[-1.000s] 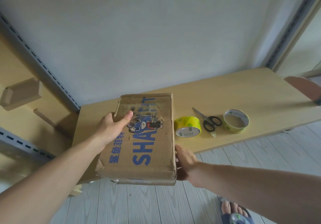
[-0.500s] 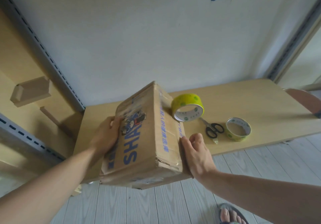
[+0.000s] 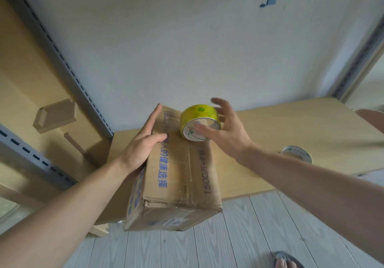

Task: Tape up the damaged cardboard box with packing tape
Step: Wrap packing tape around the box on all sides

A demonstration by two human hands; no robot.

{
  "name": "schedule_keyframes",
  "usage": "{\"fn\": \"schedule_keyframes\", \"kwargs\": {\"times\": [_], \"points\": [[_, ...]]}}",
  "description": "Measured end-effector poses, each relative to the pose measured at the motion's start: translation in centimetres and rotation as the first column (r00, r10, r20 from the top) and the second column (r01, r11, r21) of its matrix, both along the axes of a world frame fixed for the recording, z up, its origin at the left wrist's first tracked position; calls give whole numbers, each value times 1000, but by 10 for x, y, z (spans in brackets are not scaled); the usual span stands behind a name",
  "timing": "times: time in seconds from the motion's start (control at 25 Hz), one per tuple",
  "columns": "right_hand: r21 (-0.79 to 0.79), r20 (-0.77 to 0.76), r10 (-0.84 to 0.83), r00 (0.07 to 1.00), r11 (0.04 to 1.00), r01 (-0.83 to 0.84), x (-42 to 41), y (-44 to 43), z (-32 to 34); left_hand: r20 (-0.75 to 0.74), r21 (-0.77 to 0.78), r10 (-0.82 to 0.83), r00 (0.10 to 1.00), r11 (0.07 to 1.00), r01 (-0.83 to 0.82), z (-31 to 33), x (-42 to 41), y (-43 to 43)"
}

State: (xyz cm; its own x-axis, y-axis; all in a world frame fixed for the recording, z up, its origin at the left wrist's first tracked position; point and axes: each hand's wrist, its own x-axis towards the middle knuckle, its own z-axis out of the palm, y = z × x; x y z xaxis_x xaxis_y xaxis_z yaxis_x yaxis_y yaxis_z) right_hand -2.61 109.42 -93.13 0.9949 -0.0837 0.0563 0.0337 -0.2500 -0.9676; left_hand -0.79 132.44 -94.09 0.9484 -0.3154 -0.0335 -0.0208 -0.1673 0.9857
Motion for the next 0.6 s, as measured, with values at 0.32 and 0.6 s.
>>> {"fn": "schedule_keyframes", "kwargs": {"times": [0.32,0.6], "points": [[-305,144,138,980,948,-89,30,29,0,165,664,-52,985,745,-72,-19,-5,15],[-530,189,287,939,835,-149,46,17,28,245,806,-149,958,580,-116,-13,10,-5]]}}
